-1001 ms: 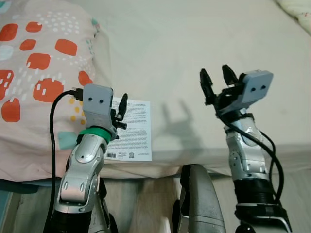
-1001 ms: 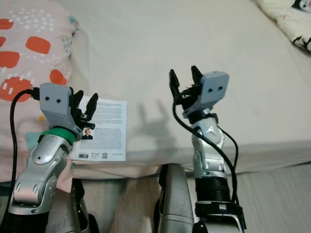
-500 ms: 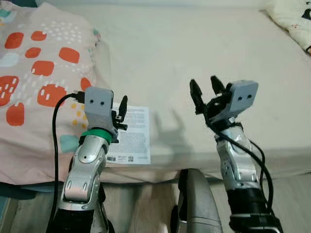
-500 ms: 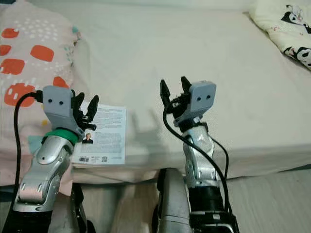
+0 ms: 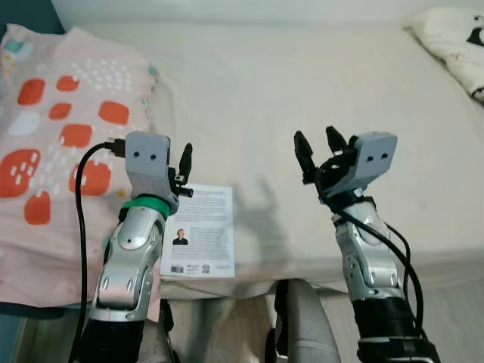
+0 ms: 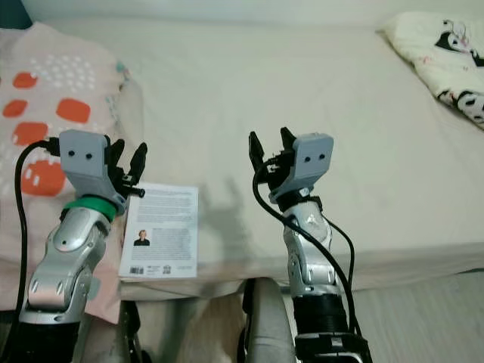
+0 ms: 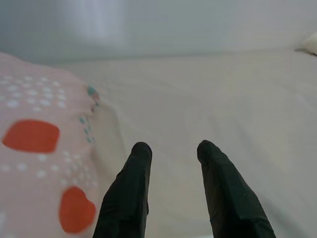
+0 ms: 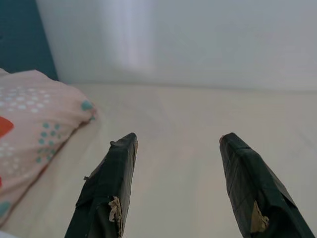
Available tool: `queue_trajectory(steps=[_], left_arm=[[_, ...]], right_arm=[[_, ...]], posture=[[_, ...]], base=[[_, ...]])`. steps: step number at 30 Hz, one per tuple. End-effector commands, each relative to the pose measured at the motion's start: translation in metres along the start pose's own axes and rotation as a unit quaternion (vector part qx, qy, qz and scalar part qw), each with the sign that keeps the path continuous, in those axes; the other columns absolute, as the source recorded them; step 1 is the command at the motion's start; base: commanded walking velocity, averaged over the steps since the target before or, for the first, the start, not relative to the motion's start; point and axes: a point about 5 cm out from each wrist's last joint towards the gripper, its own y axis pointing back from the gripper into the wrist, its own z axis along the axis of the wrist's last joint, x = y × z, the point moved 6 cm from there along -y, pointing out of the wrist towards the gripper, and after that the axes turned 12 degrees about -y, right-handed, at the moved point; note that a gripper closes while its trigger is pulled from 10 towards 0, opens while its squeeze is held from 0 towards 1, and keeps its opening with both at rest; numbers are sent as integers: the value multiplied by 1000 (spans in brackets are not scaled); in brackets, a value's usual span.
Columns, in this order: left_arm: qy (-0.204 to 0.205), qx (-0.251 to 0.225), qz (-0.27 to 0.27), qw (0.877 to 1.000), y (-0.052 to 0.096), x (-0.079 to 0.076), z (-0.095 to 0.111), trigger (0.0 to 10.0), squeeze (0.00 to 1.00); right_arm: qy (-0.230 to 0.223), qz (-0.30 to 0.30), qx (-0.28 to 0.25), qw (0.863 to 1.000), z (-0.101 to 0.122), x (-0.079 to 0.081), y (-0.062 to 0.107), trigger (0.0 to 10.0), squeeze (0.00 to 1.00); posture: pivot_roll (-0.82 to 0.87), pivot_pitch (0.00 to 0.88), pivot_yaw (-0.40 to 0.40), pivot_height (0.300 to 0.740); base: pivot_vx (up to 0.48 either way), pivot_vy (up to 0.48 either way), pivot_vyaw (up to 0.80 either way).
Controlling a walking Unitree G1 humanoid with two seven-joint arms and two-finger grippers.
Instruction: Clean up the room
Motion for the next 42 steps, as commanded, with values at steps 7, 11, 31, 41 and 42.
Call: queue_trajectory(steps=[7,11,31,41,42], left_arm=[[1,-1,-1,1000,-4,-4,-1,10000,0],[4,-2,-2,1000,-5,-5,-2,10000,0],[12,-3,-5,1000,-6,-10,-1,10000,0],[11,0,-7,1000,-5,-11,-2,10000,0],[11,0,-7,1000,-5,-11,-2,10000,0]], right_arm=[[1,-8,6,1000,-2,-5,1,10000,0],[2,-8,5,1000,-1,-6,0,10000,0],[-3,-4,-2,1000,0,-2,-1,10000,0],[-12,1,-1,1000,-3,4,-1,10000,0],[-12,1,-1,1000,-3,4,-1,10000,0]], posture=[[-38,49,-15,665],[-40,43,-15,683],[-37,36,-14,692],[-34,45,-8,692],[-34,45,-8,692]], base=[[0,0,0],[0,0,0],[0,0,0],[0,0,0],[0,0,0]])
